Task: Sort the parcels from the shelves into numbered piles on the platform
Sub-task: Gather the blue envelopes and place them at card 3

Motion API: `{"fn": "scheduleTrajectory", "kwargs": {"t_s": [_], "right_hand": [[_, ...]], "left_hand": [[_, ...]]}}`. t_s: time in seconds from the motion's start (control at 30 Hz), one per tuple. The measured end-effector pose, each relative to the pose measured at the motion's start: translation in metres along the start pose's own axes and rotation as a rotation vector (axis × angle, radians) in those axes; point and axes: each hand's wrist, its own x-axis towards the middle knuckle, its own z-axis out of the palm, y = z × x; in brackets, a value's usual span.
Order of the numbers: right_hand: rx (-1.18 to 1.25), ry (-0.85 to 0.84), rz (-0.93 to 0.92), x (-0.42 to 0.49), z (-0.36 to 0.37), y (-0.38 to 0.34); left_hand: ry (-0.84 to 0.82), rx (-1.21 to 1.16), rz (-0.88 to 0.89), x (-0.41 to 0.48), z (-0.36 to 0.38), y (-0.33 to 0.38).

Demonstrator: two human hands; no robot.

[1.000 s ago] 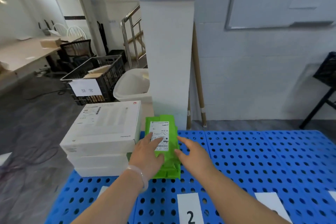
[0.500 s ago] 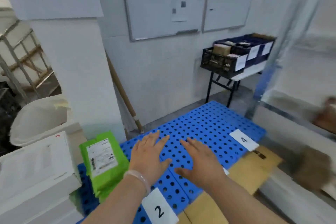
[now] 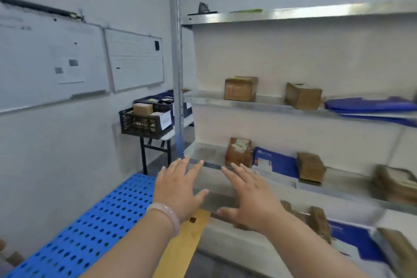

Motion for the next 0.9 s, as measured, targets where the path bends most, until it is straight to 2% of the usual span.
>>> {"fn": "scheduleTrajectory", "kwargs": {"t_s": [0.27,0.47,0.77,0.9], "right_hand": [[-0.102,0.083,0.219,-0.047,-0.078,0.186],[-0.136,0.140,0.407,-0.084,-0.132,0.296],[-0.171,0.167,0.592,-0.084,-0.147,0.409],[-0.120,0.262,0.716,-0.063,-0.157,0.455]], "left_hand": [[0.013,-0.149,0.194,0.101,0.018,0.205],[-0.012,-0.269,0.337,0.152,0.031,0.332],[-0.115,-0.432,0.447,0.238,0.048,0.421],[-0.057,-0.517,0.439,0.301,0.060,0.432]]}}
